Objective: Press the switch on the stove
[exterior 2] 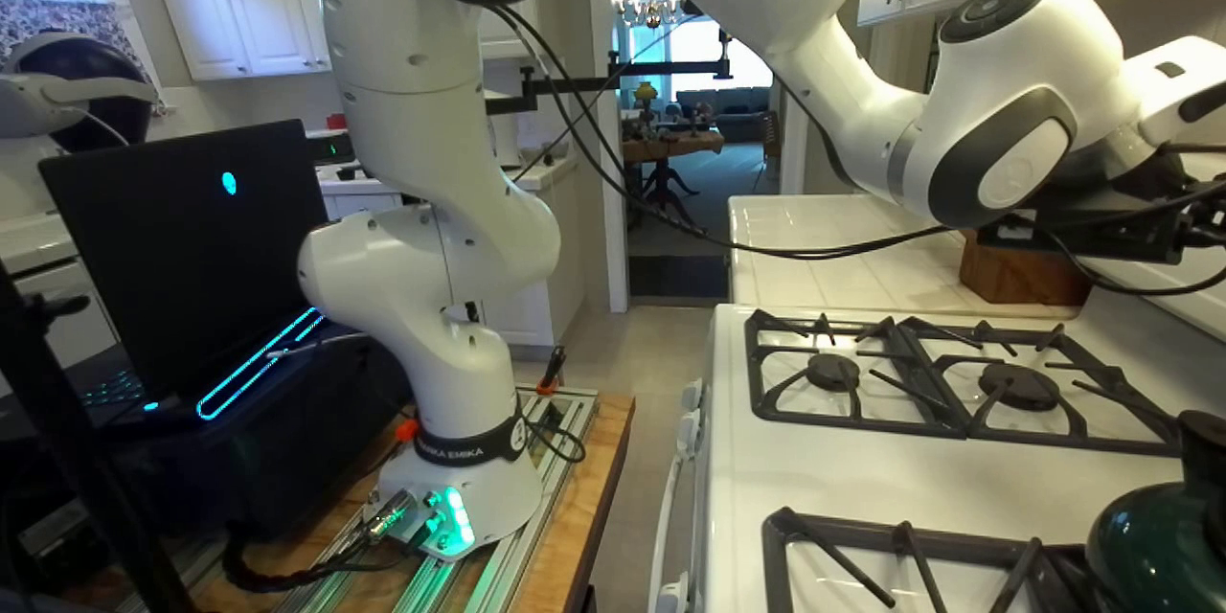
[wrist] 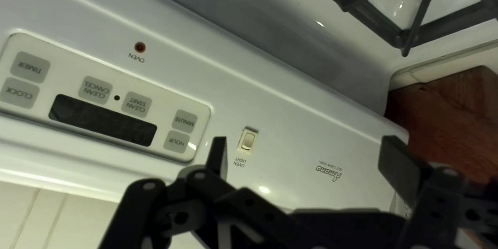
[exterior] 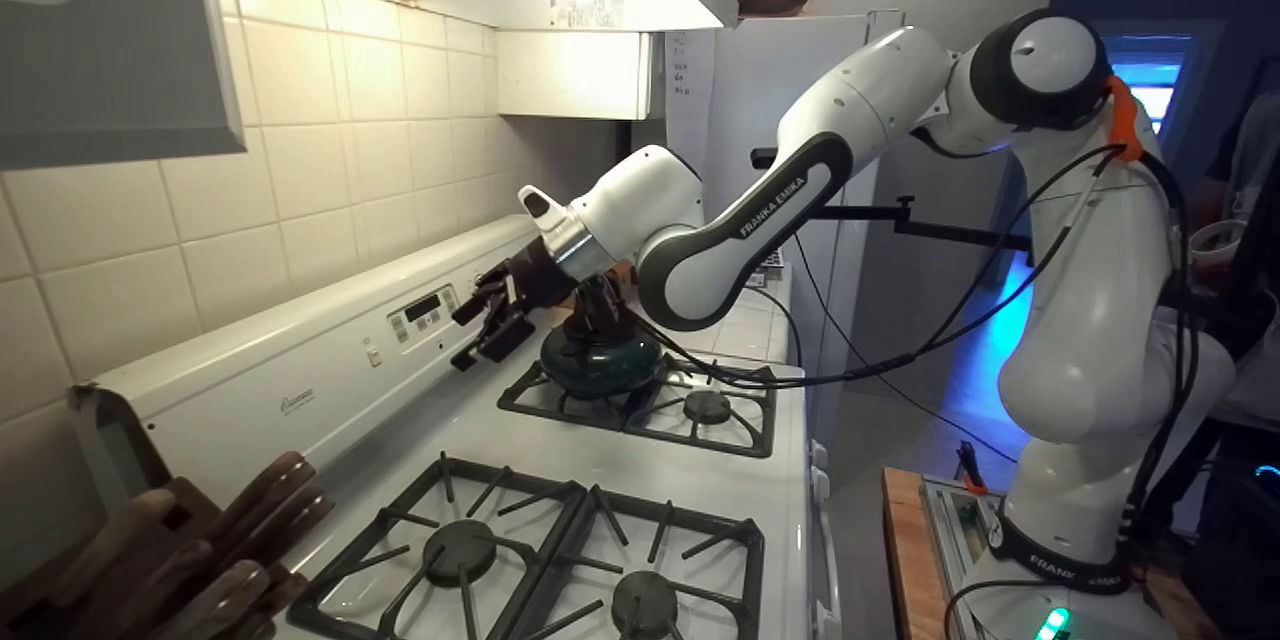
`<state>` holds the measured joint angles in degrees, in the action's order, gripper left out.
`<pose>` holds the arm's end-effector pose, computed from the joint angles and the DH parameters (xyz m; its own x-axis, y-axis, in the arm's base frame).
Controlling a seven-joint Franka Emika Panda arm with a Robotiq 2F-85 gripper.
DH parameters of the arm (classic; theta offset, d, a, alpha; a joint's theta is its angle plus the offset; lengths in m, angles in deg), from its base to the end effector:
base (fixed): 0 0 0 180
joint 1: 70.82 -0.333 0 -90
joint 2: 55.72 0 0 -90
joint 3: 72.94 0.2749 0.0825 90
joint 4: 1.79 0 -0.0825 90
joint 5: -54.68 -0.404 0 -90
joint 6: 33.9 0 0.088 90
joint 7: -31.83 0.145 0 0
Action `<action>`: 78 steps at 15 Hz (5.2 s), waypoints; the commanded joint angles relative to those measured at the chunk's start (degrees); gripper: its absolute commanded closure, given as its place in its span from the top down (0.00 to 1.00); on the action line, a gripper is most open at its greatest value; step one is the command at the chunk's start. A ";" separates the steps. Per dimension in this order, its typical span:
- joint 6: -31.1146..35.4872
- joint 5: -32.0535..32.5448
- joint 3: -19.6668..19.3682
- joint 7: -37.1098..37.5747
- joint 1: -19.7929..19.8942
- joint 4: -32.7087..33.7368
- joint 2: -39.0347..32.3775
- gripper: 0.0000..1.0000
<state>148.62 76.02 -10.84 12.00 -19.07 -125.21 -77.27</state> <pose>0.6299 0.1280 0.3444 0.4206 0.5057 0.7532 0.5704 -0.7930 0.2139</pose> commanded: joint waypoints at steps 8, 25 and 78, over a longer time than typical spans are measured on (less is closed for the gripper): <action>-3.66 -0.22 -5.80 -0.01 -7.51 8.43 -4.54 0.69; -5.02 0.60 -14.88 0.24 -16.90 10.98 -5.05 0.77; -26.18 -10.61 -46.81 -8.73 -51.23 31.42 -5.03 0.00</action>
<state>124.38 67.33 -56.63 4.97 -68.76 -95.40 -82.06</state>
